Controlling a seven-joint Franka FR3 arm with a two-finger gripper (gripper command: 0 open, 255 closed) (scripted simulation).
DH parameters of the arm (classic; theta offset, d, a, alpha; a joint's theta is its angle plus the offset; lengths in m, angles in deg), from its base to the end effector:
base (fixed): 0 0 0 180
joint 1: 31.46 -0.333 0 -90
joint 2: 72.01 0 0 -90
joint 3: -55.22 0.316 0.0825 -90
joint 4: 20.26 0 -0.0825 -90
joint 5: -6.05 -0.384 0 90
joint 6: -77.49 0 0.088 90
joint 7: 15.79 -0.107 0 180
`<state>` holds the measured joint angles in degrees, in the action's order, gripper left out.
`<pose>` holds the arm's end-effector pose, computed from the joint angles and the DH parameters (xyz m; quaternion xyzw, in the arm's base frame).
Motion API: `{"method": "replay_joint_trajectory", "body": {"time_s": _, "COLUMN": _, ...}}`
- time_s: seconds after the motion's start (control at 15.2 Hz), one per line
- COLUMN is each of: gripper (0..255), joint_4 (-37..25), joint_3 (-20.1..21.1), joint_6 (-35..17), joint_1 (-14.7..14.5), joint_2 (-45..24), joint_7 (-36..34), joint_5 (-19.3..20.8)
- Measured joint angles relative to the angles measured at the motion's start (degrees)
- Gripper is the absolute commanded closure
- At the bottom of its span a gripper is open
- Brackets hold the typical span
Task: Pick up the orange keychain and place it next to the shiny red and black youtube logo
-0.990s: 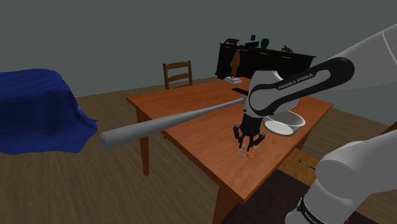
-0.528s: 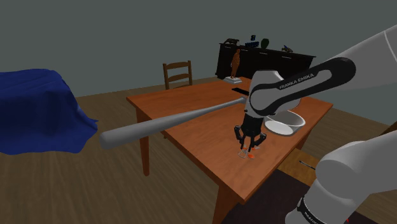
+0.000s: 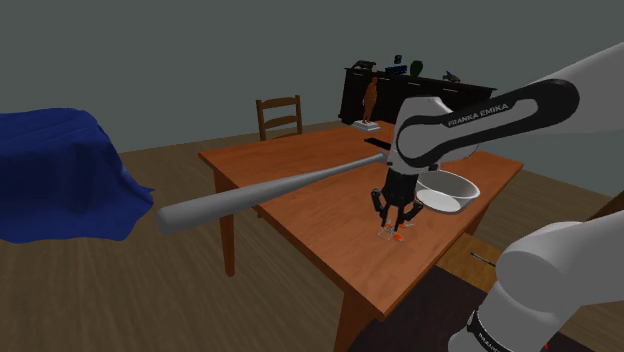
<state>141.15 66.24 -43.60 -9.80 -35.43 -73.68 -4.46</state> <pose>0.3167 -0.0589 0.3684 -0.7839 0.6196 0.0390 0.0052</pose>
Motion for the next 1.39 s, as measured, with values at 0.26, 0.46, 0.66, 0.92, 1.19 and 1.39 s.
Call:
{"method": "replay_joint_trajectory", "body": {"time_s": 0.26, "gripper": 255, "joint_4": -2.1, "joint_3": -0.4, "joint_6": 4.1, "joint_1": 0.1, "joint_2": 2.0, "joint_7": -0.2, "joint_5": 0.4}}
{"method": "replay_joint_trajectory", "body": {"time_s": 0.46, "gripper": 255, "joint_4": -3.7, "joint_3": -0.7, "joint_6": 6.8, "joint_1": 0.1, "joint_2": 3.2, "joint_7": -0.4, "joint_5": 0.7}}
{"method": "replay_joint_trajectory", "body": {"time_s": 0.66, "gripper": 255, "joint_4": -5.3, "joint_3": -0.9, "joint_6": 9.2, "joint_1": 0.2, "joint_2": 3.9, "joint_7": -0.5, "joint_5": 0.9}}
{"method": "replay_joint_trajectory", "body": {"time_s": 0.92, "gripper": 255, "joint_4": -6.7, "joint_3": -4.5, "joint_6": 9.9, "joint_1": 3.1, "joint_2": 2.9, "joint_7": 3.6, "joint_5": 3.9}}
{"method": "replay_joint_trajectory", "body": {"time_s": 1.19, "gripper": 255, "joint_4": -8.3, "joint_3": -9.1, "joint_6": 8.6, "joint_1": 6.6, "joint_2": -0.2, "joint_7": 9.1, "joint_5": 7.6}}
{"method": "replay_joint_trajectory", "body": {"time_s": 1.39, "gripper": 255, "joint_4": -10.1, "joint_3": -12.6, "joint_6": 7.6, "joint_1": 9.2, "joint_2": -3.2, "joint_7": 13.4, "joint_5": 10.3}}
